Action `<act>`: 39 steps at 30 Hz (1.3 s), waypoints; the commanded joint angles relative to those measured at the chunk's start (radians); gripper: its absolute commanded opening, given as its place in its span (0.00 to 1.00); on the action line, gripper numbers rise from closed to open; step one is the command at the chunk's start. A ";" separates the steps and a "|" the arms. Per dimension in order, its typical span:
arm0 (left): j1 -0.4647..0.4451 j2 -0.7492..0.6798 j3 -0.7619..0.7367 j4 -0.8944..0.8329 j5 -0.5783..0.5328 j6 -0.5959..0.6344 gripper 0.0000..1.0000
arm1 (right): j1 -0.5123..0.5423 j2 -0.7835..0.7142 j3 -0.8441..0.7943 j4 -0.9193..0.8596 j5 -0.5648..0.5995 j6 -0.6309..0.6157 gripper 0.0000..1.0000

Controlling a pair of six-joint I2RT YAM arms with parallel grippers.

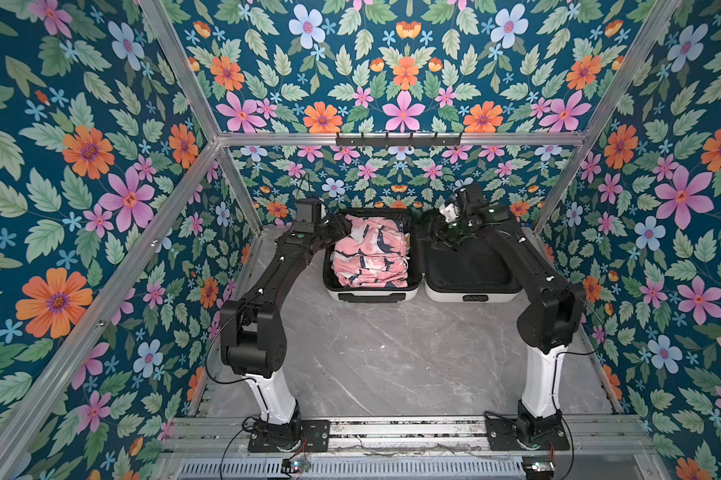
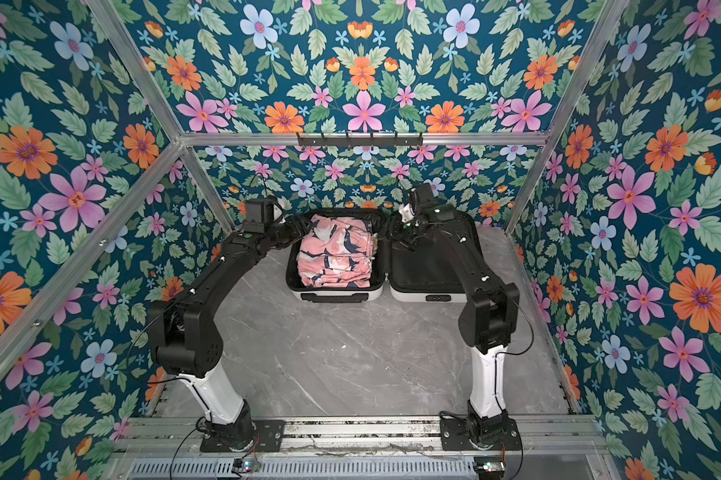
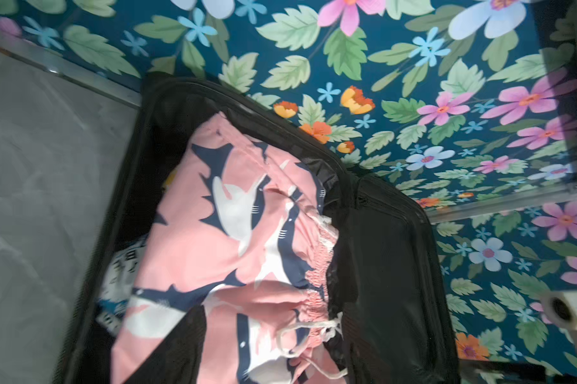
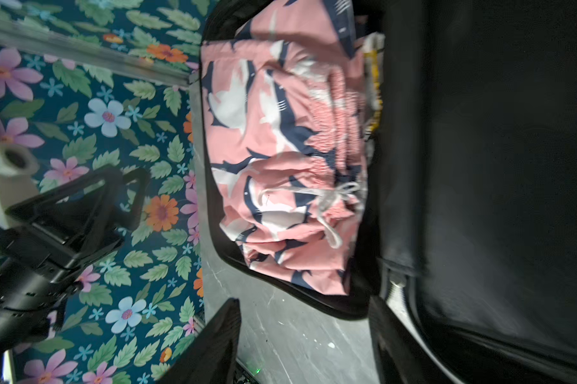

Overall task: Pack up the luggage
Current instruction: 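Open both grippers over the shorts and withdraw them from the suitcase, then grip the suitcase base rim with left gripper while right gripper grips the lid edge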

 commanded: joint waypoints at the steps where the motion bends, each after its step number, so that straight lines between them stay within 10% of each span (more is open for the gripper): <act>1: 0.031 -0.044 -0.066 -0.160 -0.126 0.053 0.67 | -0.085 -0.088 -0.095 -0.016 0.069 -0.032 0.64; 11: 0.069 -0.034 -0.308 -0.156 -0.179 0.057 0.59 | -0.434 -0.224 -0.385 0.024 0.351 0.008 0.64; 27: 0.071 0.171 -0.181 -0.156 -0.161 0.121 0.36 | -0.517 0.102 -0.169 -0.037 0.314 -0.130 0.59; 39: 0.079 0.216 -0.176 -0.185 -0.148 0.147 0.00 | -0.514 0.129 -0.227 0.054 0.172 -0.167 0.10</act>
